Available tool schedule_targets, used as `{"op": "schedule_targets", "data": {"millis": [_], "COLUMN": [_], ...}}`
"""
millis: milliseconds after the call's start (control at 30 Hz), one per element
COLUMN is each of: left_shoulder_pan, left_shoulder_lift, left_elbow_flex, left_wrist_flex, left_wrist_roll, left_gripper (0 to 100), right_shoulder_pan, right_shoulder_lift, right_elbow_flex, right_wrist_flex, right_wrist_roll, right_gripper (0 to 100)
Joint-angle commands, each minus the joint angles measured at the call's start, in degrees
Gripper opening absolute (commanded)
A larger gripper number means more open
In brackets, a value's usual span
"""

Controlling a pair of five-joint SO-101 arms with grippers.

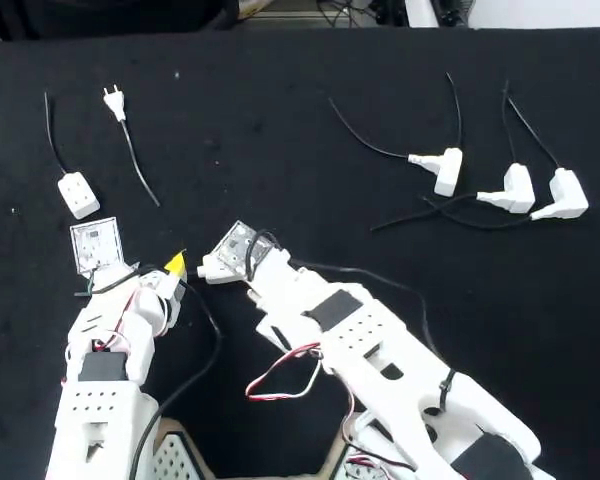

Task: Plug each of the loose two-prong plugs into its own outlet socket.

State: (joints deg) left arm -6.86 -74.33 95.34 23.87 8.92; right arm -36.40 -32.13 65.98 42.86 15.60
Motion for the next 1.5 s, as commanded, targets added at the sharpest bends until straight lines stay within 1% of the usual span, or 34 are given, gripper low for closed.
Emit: {"op": "schedule_targets", "data": {"millis": [0,367,567,800,900,1033,1133,1167,1233,1467], "left_shoulder_pan": [0.7,0.1,0.1,0.4,0.5,0.5,0.6,0.6,0.6,0.6], "left_shoulder_lift": [-0.5,-0.5,-0.5,-0.5,-0.5,-0.5,-0.5,-0.5,-0.5,-0.5], "left_elbow_flex": [-2.0,-2.1,-2.1,-2.1,-2.1,-2.1,-2.1,-2.1,-2.1,-2.1], "left_wrist_flex": [-1.0,-0.9,-0.9,-0.9,-0.9,-0.9,-0.9,-0.9,-0.9,-0.9], "left_wrist_roll": [0.4,0.4,0.4,0.4,0.4,0.4,0.4,0.4,0.4,0.4], "left_gripper": [23,23,23,23,23,23,23,23,23,23], "right_shoulder_pan": [-0.7,-1.1,-5.7,-5.6,-3.9,0.6,2.4,2.6,2.7,2.7], "right_shoulder_lift": [0.2,0.6,6.8,16.9,18.4,16.5,13.5,12.4,9.9,0.7], "right_elbow_flex": [-1.5,-0.6,-2.8,-8.7,-10.6,-10.8,-9.5,-8.6,-7.1,-2.4], "right_wrist_flex": [0.3,-1.2,-1.3,-2.4,-2.7,-3.8,-3.5,-3.7,-3.8,-3.4], "right_wrist_roll": [0.0,-0.4,-0.4,0.0,0.1,0.1,0.0,0.0,0.0,-0.4], "right_gripper": [9.5,9.9,10.0,10.0,9.8,9.6,9.1,7.5,1.2,1.1]}}
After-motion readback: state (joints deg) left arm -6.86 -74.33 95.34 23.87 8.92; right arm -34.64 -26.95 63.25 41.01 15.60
